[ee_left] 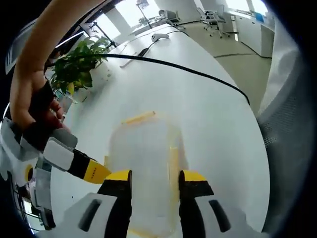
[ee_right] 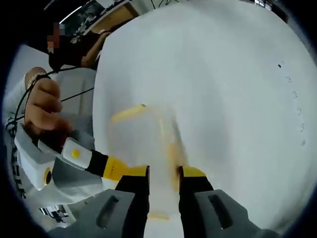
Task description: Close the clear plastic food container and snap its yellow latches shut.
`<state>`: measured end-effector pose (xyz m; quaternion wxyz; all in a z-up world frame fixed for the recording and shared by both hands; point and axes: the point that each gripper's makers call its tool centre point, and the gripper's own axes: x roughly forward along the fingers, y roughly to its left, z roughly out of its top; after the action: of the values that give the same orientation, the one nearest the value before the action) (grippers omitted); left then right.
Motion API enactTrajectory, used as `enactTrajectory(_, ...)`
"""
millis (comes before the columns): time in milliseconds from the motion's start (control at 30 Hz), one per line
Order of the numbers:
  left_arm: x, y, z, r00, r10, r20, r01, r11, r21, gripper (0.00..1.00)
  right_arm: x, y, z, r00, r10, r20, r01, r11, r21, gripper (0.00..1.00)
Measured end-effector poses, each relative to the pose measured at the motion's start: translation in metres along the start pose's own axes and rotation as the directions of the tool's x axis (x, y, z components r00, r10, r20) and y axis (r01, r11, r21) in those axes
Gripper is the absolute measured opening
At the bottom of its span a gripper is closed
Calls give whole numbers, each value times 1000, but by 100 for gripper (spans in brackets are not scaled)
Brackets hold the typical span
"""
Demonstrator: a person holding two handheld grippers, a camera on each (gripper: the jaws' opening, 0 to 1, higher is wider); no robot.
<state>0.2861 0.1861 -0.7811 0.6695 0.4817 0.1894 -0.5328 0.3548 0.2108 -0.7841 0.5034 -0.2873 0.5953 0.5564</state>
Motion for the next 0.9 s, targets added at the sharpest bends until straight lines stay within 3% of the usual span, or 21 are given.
enactTrajectory(233, 1, 1, 0, 1000, -2, 6, 2, 1000, 4, 30, 1, 1, -1, 998, 64, -4, -64, 998, -17, 17)
enactTrajectory(300, 1, 1, 0, 1000, -4, 3, 4, 1000, 8, 30, 1, 2, -2, 997, 74, -19, -74, 997, -18, 17)
enactTrajectory(333, 1, 0, 0, 1000, -8, 3, 7, 1000, 15, 30, 1, 5, -10, 994, 81, -75, -80, 996, 25, 15)
enactTrajectory(367, 0, 1, 0, 1000, -6, 3, 6, 1000, 17, 31, 4, 3, -2, 995, 86, -41, -87, 996, -13, 15)
enactTrajectory(500, 0, 2, 0, 1000, -6, 14, 6, 1000, 15, 31, 5, 4, -5, 992, 108, -61, -109, 994, -12, 16)
enactTrajectory(733, 1, 2, 0, 1000, 2, 22, -2, 1000, 11, 31, 4, 9, -3, 995, 76, -69, -78, 997, -28, 17)
enactTrajectory(900, 1, 3, 1, 999, 6, 43, -5, 1000, -3, 32, -1, 2, 1, 998, 48, -35, -50, 998, -37, 18)
